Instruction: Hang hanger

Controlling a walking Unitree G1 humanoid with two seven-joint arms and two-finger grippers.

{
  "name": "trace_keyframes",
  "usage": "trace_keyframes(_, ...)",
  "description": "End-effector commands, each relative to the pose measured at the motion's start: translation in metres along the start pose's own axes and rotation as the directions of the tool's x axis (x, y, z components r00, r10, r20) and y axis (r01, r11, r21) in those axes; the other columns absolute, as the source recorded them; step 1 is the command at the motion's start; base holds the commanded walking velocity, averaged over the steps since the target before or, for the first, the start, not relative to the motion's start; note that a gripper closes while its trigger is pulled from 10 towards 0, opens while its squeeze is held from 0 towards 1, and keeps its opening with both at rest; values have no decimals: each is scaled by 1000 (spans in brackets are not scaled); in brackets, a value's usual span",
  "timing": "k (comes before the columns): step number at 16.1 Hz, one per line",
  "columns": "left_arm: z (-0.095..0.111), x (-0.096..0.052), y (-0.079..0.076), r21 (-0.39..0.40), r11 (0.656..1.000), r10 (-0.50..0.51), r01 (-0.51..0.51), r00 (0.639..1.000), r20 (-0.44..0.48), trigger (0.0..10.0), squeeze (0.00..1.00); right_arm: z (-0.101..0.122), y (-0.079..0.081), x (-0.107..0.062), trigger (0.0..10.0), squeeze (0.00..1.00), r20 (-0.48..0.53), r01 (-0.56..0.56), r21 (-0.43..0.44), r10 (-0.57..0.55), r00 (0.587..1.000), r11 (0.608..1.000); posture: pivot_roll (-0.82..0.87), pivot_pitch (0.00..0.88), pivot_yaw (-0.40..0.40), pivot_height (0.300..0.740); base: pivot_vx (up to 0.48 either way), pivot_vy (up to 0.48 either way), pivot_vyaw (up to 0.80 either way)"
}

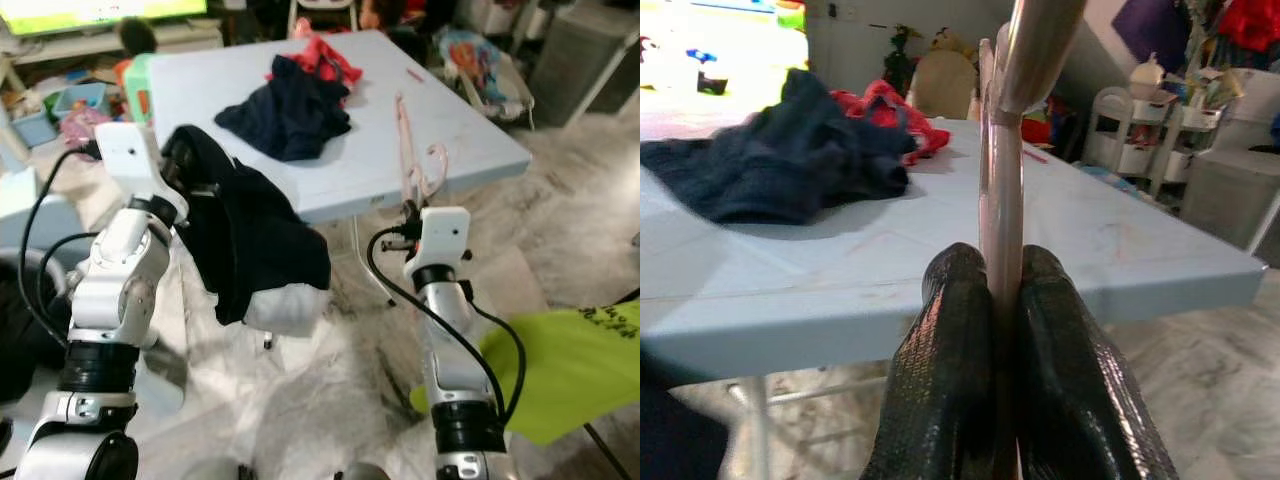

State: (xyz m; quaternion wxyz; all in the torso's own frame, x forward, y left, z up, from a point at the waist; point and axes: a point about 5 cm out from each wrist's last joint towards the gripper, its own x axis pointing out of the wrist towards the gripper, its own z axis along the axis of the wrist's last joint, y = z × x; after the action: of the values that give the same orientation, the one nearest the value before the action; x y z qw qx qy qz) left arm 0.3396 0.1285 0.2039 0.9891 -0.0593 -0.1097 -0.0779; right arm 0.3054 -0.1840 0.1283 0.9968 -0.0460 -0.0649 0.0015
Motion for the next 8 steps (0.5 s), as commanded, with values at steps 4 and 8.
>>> trace_keyframes(4, 25, 12, -6, 8, 999, -32, 31, 996, 83, 10000, 0, 3, -1, 0, 10000, 0, 18, -22, 43, 21, 1000, 999, -1, 17, -2, 740, 480, 0, 0)
trace_keyframes(8, 32, 14, -6, 20, 999, -27, 25, 994, 104, 10000, 0, 3, 4, -2, 10000, 0, 27, -60, 62, 59, 998, 996, 1, 19, -5, 740, 480, 0, 0)
